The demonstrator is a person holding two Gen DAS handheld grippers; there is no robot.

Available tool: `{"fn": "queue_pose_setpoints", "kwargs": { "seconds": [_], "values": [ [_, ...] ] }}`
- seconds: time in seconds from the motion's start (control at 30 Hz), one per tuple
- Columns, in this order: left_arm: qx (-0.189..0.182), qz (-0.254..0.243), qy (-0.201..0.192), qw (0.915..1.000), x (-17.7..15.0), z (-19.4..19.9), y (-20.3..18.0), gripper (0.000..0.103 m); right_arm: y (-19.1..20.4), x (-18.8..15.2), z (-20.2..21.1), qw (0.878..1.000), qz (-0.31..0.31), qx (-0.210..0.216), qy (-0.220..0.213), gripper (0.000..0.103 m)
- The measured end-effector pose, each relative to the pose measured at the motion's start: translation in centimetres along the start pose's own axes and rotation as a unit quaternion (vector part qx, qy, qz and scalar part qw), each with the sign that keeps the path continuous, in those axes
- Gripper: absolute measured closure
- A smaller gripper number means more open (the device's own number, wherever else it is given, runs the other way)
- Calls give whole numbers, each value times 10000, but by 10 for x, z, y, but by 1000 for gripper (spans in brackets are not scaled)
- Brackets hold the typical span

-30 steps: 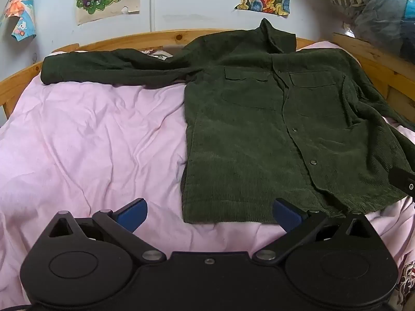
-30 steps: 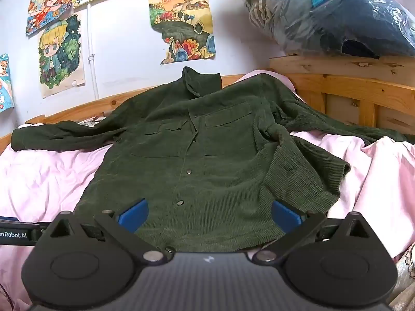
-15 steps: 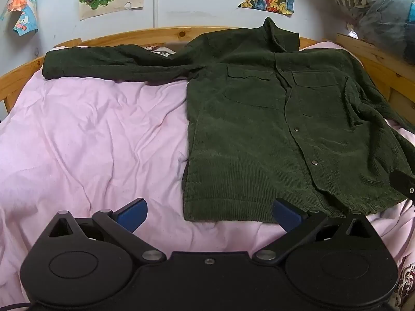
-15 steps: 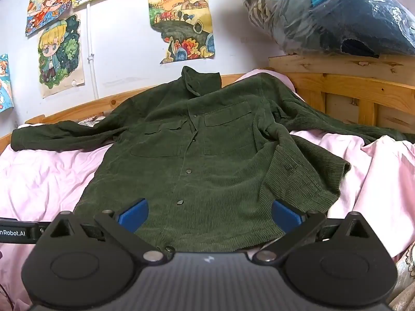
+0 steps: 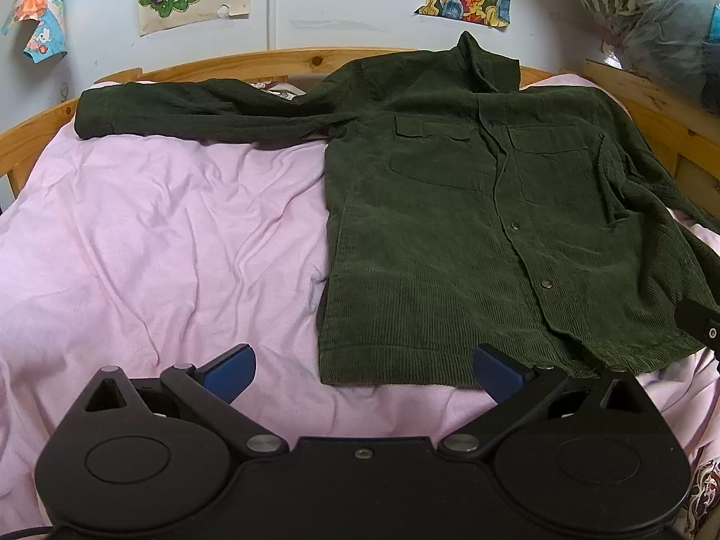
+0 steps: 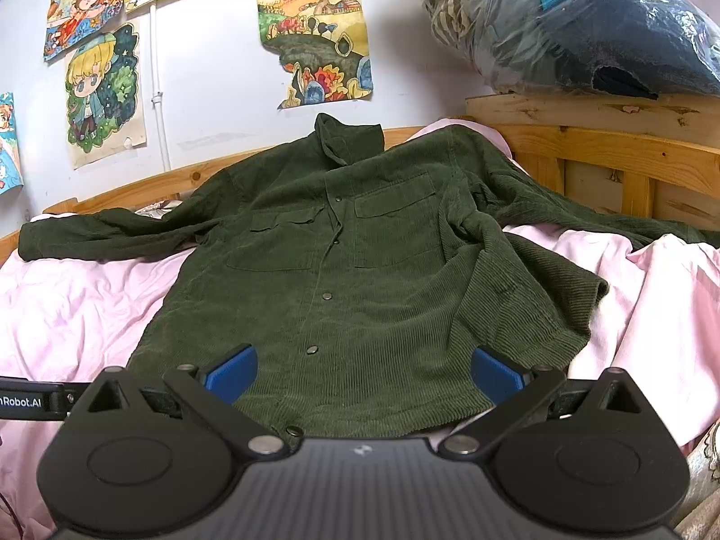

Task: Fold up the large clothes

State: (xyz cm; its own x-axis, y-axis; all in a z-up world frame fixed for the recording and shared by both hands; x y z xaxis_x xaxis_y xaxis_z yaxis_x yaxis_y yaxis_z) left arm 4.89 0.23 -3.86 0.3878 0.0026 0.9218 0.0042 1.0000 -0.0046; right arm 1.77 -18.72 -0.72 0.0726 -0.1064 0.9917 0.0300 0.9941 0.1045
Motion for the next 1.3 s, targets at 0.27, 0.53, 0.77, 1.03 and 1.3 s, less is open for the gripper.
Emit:
{"fn": "queue_pose_setpoints", "kwargs": {
  "seconds": [0.27, 0.53, 0.77, 1.03, 1.3],
  "values": [
    [-4, 4, -2, 10000, 0, 0, 0, 1, 0, 1, 0, 10000, 0, 2, 1, 0],
    [17, 14, -11, 10000, 1, 1, 1, 1, 0, 1, -1, 10000, -1, 6, 1, 0],
    [30, 49, -10, 10000, 2, 1, 3, 1, 0, 0, -1, 10000, -3, 8, 1, 0],
    [31, 40, -10, 10000, 2, 1, 3, 1, 0, 1, -1, 10000, -3, 10, 2, 0],
    [37, 36, 0, 10000, 1, 1, 3, 1, 0, 1, -1, 10000, -3, 11, 4, 0]
  ]
}}
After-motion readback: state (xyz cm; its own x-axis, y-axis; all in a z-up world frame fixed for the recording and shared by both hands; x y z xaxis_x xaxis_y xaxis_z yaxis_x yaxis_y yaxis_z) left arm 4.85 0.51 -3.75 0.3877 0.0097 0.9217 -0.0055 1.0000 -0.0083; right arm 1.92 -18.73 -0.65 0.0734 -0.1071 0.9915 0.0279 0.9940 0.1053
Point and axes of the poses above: each gripper's, at about its wrist camera, not at the fingertips, and z roughly against the way its jaws point, y to its left, x to its top, the point moved 6 cm from there along -z, roughly the way its jaws point, and after that the axes turned 15 degrees about -y, right-handed, at the moved point
